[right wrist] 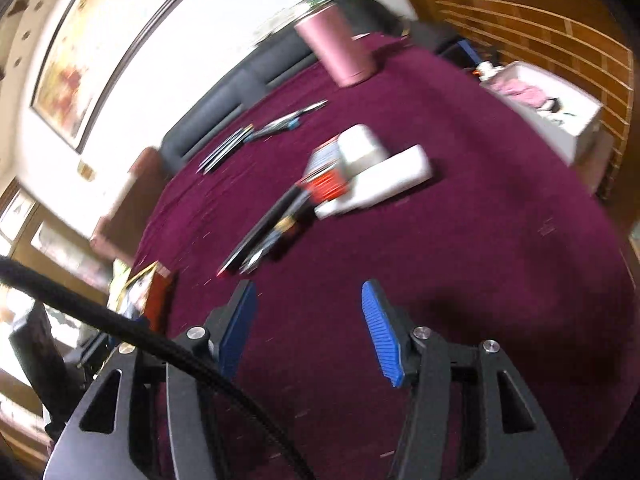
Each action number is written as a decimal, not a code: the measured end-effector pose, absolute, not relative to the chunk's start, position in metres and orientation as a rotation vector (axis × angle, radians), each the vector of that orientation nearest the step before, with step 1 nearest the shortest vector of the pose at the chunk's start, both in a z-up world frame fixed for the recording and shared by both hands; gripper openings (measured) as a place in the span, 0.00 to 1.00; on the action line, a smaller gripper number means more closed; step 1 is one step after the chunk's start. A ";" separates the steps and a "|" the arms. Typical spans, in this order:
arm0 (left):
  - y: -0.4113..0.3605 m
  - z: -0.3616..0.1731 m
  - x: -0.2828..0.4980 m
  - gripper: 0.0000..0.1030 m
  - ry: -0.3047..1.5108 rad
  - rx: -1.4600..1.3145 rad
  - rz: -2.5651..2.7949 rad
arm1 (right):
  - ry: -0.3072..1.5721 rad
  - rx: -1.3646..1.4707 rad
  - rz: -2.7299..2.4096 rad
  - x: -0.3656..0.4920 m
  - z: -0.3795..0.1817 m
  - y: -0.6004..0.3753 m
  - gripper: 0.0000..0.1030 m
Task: Organize objects
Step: 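Move both grippers back to the loose items on the table, then grasp the red-capped black marker with the left gripper while the right grasps the gold-banded lipstick, then carry the marker and lipstick into the tray and open both grippers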
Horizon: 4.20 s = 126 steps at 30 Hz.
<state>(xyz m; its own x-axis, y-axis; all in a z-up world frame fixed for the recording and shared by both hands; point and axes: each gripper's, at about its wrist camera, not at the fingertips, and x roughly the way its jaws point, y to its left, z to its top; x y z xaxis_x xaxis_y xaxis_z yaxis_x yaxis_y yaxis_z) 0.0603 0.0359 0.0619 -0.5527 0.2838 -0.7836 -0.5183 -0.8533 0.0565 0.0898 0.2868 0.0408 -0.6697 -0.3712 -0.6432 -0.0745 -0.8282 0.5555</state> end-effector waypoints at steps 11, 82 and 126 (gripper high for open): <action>0.062 0.051 -0.026 0.65 0.339 -1.163 2.342 | -0.898 1.210 -2.593 0.055 0.029 0.320 0.53; 0.024 0.018 0.053 0.46 0.065 -1.226 2.180 | -0.380 1.564 -2.614 0.010 0.015 0.215 0.16; -0.127 0.089 0.141 0.11 -0.252 -0.976 2.436 | -0.329 1.232 -2.334 0.131 0.087 0.090 0.15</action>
